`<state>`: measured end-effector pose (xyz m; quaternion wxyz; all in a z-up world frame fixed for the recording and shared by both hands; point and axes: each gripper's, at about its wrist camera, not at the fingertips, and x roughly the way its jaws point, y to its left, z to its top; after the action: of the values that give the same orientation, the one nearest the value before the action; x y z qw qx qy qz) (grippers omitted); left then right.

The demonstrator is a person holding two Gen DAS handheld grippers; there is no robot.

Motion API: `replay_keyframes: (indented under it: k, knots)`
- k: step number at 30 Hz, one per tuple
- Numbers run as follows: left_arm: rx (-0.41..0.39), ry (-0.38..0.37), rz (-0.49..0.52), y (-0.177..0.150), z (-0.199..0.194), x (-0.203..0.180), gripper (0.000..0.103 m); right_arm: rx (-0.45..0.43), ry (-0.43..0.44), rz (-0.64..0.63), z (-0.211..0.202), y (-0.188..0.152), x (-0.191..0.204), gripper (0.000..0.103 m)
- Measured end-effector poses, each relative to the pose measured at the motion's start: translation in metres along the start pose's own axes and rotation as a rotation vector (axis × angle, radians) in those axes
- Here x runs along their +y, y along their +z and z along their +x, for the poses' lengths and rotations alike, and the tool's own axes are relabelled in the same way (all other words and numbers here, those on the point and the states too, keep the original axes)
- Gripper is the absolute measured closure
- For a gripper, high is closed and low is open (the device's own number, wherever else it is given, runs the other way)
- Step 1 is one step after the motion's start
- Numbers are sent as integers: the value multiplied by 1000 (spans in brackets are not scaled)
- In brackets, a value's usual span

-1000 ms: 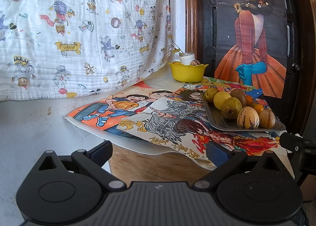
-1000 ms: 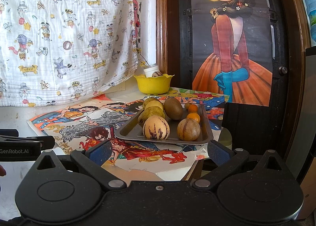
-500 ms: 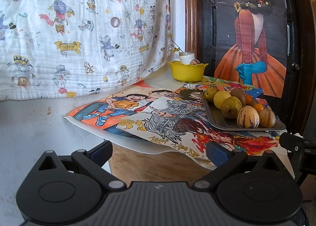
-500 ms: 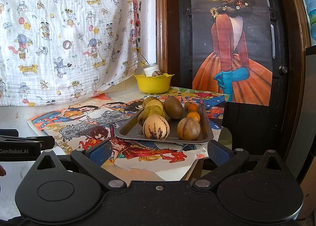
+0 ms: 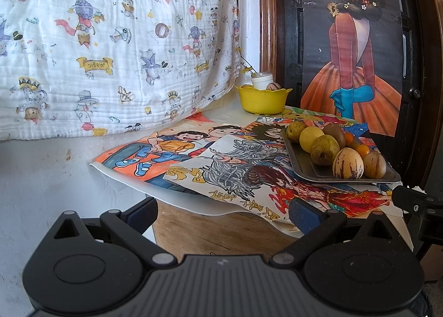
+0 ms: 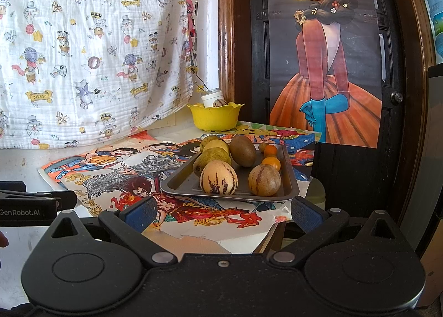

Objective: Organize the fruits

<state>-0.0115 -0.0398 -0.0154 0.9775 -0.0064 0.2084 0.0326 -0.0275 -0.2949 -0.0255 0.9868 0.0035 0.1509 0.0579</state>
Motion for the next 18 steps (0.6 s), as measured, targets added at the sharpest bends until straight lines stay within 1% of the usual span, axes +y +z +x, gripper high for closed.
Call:
replay_keyframes:
  k: [18]
  knots:
    - [4,-3,0,-1,0,-1,0,1,0,0,0,0,0,1]
